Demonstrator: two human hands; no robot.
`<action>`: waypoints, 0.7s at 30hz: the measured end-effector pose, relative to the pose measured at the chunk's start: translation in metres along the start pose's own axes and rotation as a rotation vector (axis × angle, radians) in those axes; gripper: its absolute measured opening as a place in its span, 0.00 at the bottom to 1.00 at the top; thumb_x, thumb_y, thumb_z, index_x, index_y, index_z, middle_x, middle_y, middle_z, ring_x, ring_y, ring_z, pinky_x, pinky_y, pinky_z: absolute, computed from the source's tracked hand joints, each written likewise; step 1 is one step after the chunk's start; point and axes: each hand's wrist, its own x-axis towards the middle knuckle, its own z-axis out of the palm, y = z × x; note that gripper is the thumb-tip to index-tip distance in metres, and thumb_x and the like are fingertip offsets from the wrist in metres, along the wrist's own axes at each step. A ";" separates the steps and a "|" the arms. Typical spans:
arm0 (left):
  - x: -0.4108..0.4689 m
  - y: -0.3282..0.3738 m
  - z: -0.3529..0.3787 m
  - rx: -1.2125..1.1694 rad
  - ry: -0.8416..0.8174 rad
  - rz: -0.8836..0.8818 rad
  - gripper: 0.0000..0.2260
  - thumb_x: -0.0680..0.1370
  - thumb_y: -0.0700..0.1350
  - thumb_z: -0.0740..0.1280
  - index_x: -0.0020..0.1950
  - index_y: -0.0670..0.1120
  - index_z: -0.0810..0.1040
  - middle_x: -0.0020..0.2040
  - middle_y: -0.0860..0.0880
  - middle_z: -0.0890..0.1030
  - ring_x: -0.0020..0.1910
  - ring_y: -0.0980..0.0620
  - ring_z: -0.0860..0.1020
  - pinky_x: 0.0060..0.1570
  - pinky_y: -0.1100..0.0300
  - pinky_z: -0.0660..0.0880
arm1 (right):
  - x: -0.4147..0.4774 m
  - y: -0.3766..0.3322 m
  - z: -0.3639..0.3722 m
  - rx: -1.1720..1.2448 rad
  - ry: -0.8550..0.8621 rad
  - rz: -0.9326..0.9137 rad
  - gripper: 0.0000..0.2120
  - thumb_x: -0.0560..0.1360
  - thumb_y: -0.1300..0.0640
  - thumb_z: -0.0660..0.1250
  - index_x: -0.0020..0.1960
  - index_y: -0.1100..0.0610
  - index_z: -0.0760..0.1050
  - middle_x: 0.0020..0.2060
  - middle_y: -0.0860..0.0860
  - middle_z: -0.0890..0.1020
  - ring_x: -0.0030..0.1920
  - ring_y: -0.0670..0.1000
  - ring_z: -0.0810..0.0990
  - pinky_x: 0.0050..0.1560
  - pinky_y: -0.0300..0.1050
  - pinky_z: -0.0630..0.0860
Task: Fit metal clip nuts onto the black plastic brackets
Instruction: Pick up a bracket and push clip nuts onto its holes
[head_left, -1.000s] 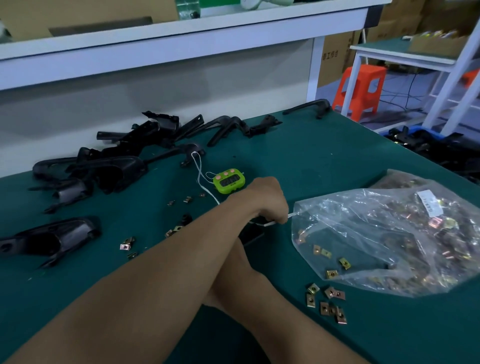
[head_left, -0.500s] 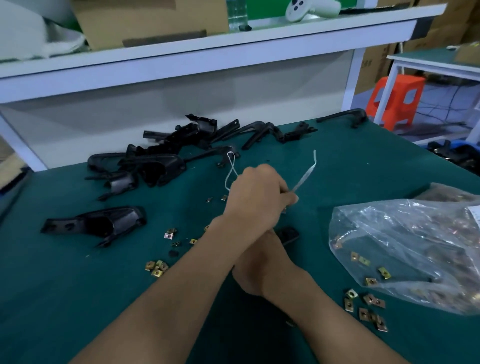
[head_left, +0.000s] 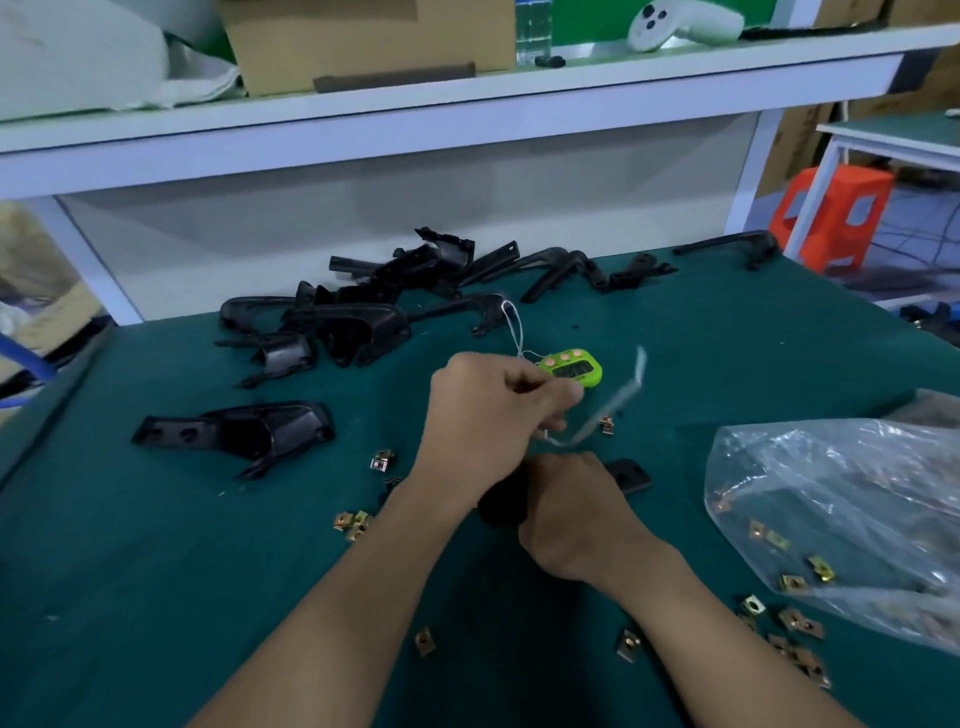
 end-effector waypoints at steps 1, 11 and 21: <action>0.000 0.000 -0.005 -0.053 0.030 -0.014 0.04 0.73 0.46 0.78 0.38 0.52 0.87 0.33 0.52 0.86 0.32 0.55 0.85 0.35 0.63 0.81 | -0.001 0.004 -0.001 0.012 0.047 0.001 0.04 0.74 0.59 0.62 0.43 0.50 0.70 0.48 0.52 0.83 0.52 0.58 0.80 0.53 0.47 0.68; -0.044 -0.041 -0.045 -0.410 -0.024 -0.337 0.06 0.71 0.36 0.77 0.46 0.43 0.86 0.40 0.42 0.87 0.35 0.52 0.84 0.35 0.64 0.80 | 0.014 0.025 0.002 -0.081 0.135 0.048 0.10 0.65 0.64 0.65 0.41 0.51 0.76 0.39 0.46 0.79 0.46 0.53 0.76 0.58 0.42 0.63; -0.052 -0.054 -0.048 -0.460 -0.195 -0.378 0.05 0.67 0.40 0.76 0.42 0.44 0.89 0.37 0.42 0.85 0.34 0.51 0.84 0.34 0.64 0.78 | 0.011 0.022 -0.004 -0.044 0.197 -0.053 0.09 0.64 0.66 0.71 0.42 0.55 0.80 0.37 0.45 0.76 0.49 0.53 0.76 0.56 0.38 0.57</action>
